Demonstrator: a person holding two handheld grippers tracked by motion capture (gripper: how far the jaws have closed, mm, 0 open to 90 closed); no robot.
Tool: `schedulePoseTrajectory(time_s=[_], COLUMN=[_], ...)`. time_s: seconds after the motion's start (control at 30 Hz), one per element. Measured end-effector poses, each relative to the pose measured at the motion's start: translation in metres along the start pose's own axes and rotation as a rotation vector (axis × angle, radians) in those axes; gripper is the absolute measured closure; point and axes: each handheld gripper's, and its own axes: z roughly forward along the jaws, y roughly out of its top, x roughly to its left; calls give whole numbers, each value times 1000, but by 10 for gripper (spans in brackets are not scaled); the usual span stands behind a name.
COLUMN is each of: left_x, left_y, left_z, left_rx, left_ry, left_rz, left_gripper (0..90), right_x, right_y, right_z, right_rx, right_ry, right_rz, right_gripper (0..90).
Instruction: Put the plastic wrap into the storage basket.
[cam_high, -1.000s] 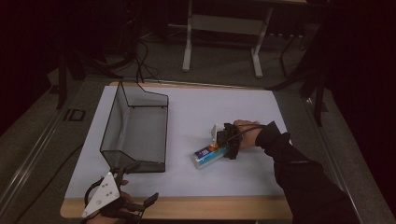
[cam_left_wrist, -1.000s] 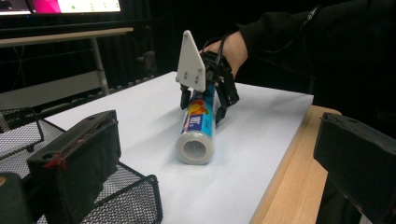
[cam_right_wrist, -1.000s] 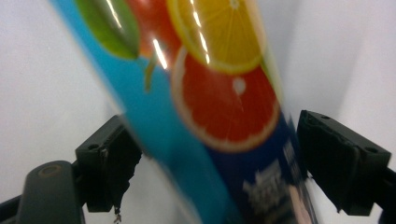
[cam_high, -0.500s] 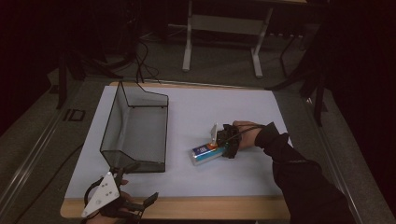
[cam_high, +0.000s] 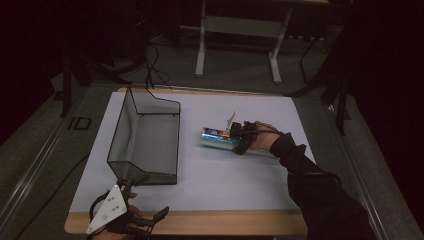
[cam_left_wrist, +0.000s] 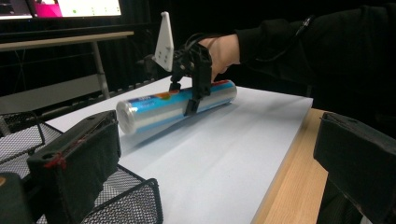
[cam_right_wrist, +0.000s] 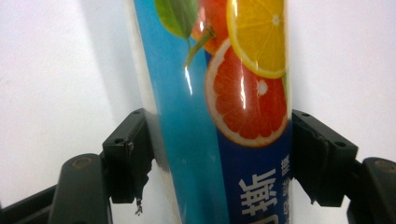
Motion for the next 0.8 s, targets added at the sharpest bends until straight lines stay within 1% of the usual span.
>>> schedulePoseTrajectory(time_s=[0.03,0.13,0.3,0.37,0.4,0.43,0.57,0.67,0.8], left_x=[0,0,0,0,0,0,0,0,0], left_y=[0,0,0,0,0,0,0,-1,-1], left_z=[0,0,0,0,0,0,0,0,0], left_rx=[0,0,-1,0,-1,-1,-2,-1,1], left_ry=[-1,-2,-2,-2,-2,-2,-2,-3,-5], left_rz=[0,2,-3,-2,-2,0,-3,-4,-1], left_gripper=[12,12,13,12,12,12,12,12,12], right_x=[-4,-14,-26,-31,-33,-35,-41,-43,-45], right_y=[0,-2,-5,-6,-7,-7,-11,-13,-12], right_z=[-1,-1,-1,1,2,4,11,15,23], right_rx=[2,5,2,9,14,19,14,21,41], right_ry=[12,16,24,21,11,-1,-3,-11,-10], right_rz=[39,144,274,318,335,342,353,354,343], right_gripper=[284,290,293,295,298,300,303,305,307])
